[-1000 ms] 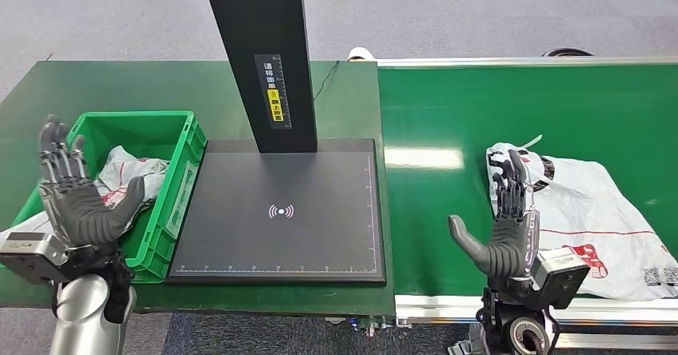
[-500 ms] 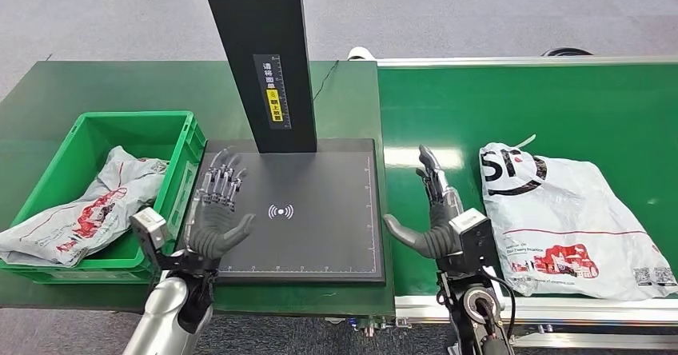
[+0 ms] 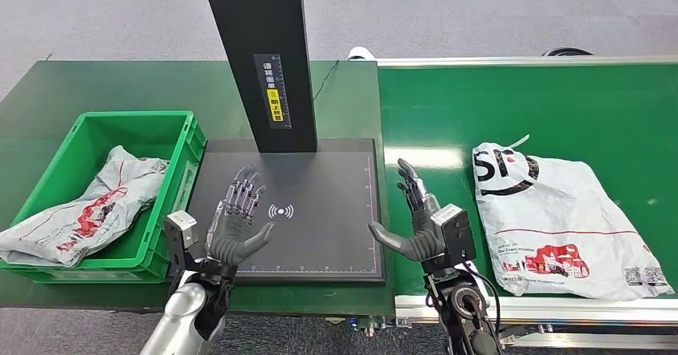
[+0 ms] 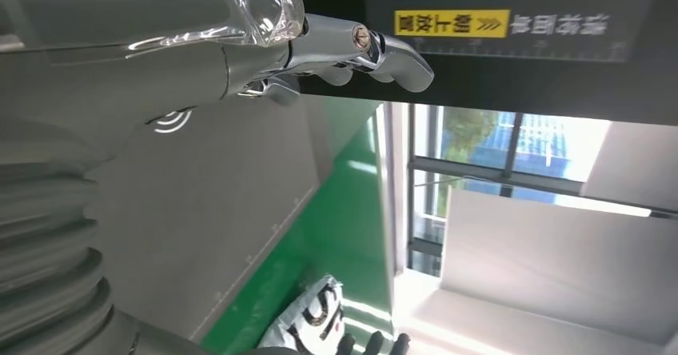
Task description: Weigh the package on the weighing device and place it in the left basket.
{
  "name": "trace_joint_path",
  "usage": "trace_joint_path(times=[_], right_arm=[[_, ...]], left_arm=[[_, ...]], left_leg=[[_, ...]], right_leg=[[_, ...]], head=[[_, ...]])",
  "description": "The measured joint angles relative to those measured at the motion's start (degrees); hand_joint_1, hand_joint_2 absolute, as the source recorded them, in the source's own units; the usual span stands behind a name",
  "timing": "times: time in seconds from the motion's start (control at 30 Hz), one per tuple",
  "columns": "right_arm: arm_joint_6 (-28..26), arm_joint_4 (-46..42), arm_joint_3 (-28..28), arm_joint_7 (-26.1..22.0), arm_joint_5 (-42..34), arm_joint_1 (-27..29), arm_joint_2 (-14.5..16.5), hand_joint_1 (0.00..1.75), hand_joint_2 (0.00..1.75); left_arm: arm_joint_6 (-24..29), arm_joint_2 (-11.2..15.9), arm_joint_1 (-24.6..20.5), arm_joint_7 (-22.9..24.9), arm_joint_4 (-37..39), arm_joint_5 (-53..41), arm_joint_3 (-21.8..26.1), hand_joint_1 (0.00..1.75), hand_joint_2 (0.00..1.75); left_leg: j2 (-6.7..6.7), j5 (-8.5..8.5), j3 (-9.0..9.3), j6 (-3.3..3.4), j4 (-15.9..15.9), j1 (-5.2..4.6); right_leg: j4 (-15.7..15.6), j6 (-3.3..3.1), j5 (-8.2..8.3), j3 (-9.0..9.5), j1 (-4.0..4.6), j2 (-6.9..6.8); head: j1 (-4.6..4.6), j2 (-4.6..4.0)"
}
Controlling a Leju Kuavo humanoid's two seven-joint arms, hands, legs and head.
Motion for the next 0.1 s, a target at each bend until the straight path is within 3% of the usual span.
trace_joint_path(times=[0.1], right_arm=[[0.00,0.47,0.23,0.65,-0.10,-0.22,0.00,0.00,1.75]], left_arm=[[2.44,-0.03,-0.04,0.43,0.27,-1.78,-0.13,0.00,1.75]], left_leg=[[0.00,0.00,0.00,0.00,0.00,0.00]], right_leg=[[0.00,0.00,0.00,-0.01,0.00,0.00]], head=[[0.00,0.00]])
